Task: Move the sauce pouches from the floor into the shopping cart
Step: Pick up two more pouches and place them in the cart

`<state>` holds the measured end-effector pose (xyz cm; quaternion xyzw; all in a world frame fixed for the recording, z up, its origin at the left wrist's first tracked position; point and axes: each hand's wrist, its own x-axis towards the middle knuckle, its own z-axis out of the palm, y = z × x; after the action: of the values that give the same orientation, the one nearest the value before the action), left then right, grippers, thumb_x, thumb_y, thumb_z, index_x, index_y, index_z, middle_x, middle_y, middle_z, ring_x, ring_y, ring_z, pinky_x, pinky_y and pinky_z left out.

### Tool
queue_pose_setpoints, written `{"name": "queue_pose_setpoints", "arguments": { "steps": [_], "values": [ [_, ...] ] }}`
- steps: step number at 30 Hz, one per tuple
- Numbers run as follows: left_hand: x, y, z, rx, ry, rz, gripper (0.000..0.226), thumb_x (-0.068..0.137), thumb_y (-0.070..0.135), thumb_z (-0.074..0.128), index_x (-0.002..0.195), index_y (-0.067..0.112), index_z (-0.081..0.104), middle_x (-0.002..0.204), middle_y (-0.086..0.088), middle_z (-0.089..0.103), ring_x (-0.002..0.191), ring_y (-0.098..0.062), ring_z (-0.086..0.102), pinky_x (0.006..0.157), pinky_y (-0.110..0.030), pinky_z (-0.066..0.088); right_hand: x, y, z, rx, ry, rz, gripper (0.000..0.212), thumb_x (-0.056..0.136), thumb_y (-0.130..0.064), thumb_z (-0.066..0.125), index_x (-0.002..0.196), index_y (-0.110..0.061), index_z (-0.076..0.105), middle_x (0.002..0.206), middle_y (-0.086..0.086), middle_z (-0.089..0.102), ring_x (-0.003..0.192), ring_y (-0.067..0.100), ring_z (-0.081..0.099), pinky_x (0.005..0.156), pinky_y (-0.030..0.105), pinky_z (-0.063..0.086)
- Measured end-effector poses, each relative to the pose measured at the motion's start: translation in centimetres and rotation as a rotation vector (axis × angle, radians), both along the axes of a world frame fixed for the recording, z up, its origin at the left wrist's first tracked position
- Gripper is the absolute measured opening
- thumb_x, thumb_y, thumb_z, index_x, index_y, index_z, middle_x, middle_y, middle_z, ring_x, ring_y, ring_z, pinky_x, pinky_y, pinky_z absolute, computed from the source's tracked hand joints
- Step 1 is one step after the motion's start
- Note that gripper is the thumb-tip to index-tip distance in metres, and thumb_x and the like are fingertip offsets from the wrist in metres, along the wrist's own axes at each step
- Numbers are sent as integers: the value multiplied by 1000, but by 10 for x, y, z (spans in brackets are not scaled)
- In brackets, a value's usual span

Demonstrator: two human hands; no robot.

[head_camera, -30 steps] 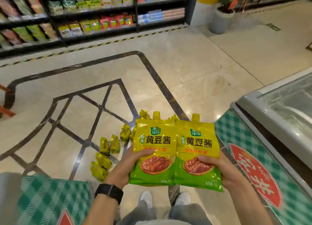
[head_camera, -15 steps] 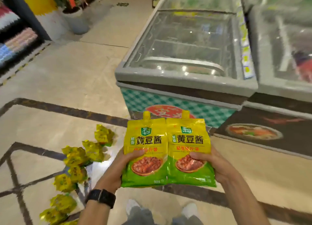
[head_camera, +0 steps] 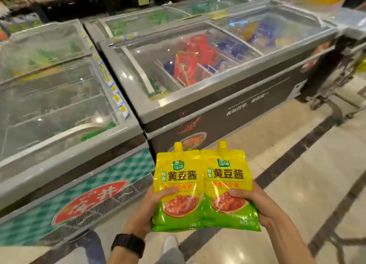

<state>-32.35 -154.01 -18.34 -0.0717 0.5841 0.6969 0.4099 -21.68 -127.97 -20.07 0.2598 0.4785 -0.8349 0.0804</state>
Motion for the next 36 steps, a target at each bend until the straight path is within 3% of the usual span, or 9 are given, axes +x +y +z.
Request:
{"name": "queue_pose_setpoints", "arguments": {
  "steps": [3,9,12,17,21,23,28,32,36],
  "values": [
    [-34,57,0,-53,13,-110,56,68,7,82,122,3,66,108,-22,75,84,-33,76,69,-38,63,-1,40,-5,-14,15,-130,85,48,-6,89,126,-5,57,120,24,67,107,43,65,91,54,54],
    [-110,175,-8,-21,-18,-277,45,69,6,78,113,10,71,105,-18,77,84,-31,76,70,-38,62,-30,122,-10,-9,2,-359,51,63,4,72,112,-5,66,111,22,71,95,37,71,74,41,60],
    [-147,237,-13,-2,-77,-383,43,75,10,76,118,10,70,109,-19,75,89,-33,76,72,-40,62,-47,167,-13,-12,-31,-457,58,60,3,76,116,-7,63,111,21,71,94,36,72,71,41,60],
    [-192,347,-21,-15,-122,-534,47,83,21,71,129,15,66,121,-17,72,105,-36,72,86,-48,59,-56,239,-18,-15,-47,-626,100,34,-14,98,125,-5,58,117,22,69,99,39,69,77,46,58],
    [-199,442,-23,-32,-135,-643,44,83,28,70,127,20,66,115,-13,75,99,-31,74,82,-47,61,-43,302,-20,-30,-48,-757,102,34,-13,99,126,-4,57,119,24,67,103,42,67,89,53,54],
    [-198,491,-30,-73,-135,-712,51,83,33,73,131,21,63,117,-14,74,104,-35,72,93,-55,56,-33,335,-25,-46,-45,-821,104,34,-13,99,128,-3,56,120,25,66,105,43,66,92,56,52],
    [-187,629,-42,-113,-88,-823,75,70,44,87,135,21,59,121,-15,72,108,-38,70,100,-60,51,-13,442,-38,-79,-34,-920,105,27,-13,99,123,-2,58,113,24,69,93,38,71,72,45,60],
    [-173,731,-40,-104,-134,-911,52,85,39,72,133,22,62,124,-13,71,114,-35,68,107,-59,45,0,539,-31,-72,-29,-939,101,27,-14,99,120,-4,60,114,24,69,96,39,70,75,45,60],
    [-164,824,-29,-84,-105,-912,57,83,38,75,135,19,60,125,-16,71,114,-37,68,106,-60,46,10,632,-20,-64,-24,-940,99,34,-11,98,124,-5,58,119,24,67,106,43,66,89,54,54]
  ]
}}
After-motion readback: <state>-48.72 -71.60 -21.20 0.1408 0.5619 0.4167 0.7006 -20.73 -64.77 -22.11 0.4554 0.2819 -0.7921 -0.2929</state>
